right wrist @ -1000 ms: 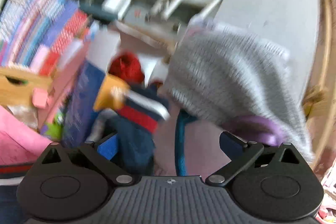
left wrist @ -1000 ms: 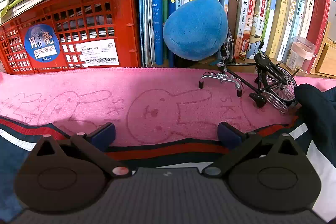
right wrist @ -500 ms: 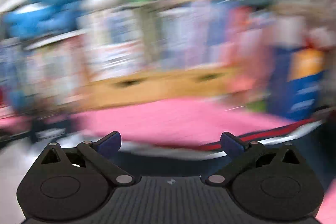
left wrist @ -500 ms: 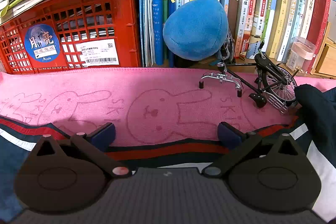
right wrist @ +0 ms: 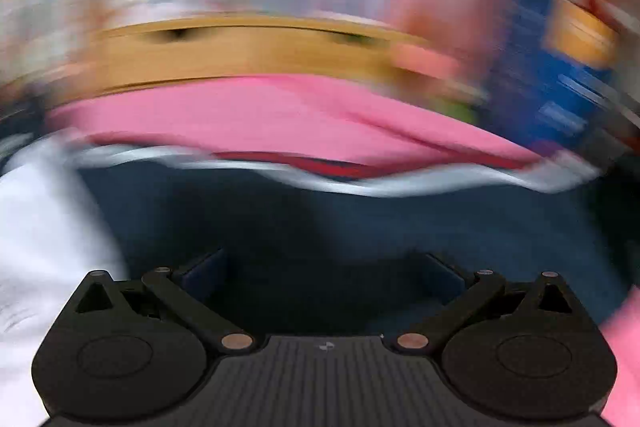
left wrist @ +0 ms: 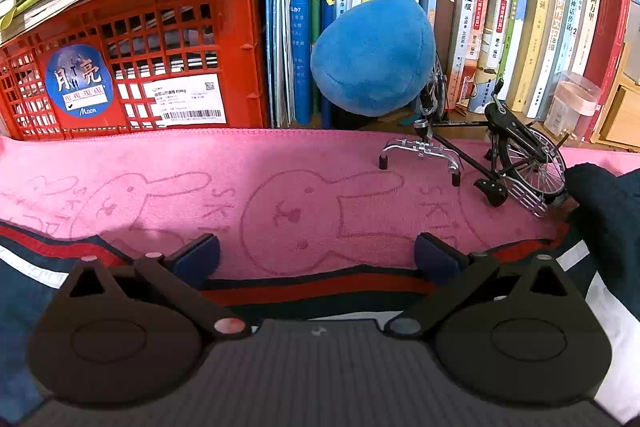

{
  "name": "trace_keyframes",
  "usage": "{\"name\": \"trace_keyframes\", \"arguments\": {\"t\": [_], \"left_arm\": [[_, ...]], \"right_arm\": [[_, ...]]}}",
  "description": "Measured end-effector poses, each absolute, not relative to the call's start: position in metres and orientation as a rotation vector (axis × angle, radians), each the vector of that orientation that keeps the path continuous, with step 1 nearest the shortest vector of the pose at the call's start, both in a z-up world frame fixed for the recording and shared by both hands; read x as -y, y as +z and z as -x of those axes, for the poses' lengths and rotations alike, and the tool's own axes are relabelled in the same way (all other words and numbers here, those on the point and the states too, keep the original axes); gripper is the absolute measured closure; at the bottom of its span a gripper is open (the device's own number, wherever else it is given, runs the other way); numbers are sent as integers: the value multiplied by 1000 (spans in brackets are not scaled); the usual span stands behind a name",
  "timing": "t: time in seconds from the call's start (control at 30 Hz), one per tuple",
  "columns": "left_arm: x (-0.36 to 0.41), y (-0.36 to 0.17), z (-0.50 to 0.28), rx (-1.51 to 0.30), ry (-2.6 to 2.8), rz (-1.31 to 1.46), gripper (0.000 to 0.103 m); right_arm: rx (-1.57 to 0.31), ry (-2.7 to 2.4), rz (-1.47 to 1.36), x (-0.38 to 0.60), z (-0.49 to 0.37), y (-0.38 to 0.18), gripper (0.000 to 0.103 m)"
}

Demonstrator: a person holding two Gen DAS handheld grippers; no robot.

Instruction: Fold clothes

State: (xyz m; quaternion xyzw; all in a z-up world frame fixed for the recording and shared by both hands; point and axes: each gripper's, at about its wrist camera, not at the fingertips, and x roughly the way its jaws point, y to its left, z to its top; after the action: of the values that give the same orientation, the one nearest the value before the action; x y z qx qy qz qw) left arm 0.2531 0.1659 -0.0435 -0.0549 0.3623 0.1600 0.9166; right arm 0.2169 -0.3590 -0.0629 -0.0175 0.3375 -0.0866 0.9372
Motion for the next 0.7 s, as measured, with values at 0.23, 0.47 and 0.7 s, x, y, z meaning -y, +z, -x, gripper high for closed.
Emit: {"name": "trace_keyframes", "arguments": {"t": [0.23, 0.47, 0.7], "left_arm": [[-140, 50, -176, -528, 147, 259, 0], [-70, 49, -31, -580, 91, 70, 0], [-26, 25, 76, -758, 118, 62, 0]], "right_arm": [[-658, -242, -53, 371, -171, -36, 0], [-487, 27, 10, 283, -50, -11, 0], [-576, 167, 148, 229, 47, -20, 0]]}}
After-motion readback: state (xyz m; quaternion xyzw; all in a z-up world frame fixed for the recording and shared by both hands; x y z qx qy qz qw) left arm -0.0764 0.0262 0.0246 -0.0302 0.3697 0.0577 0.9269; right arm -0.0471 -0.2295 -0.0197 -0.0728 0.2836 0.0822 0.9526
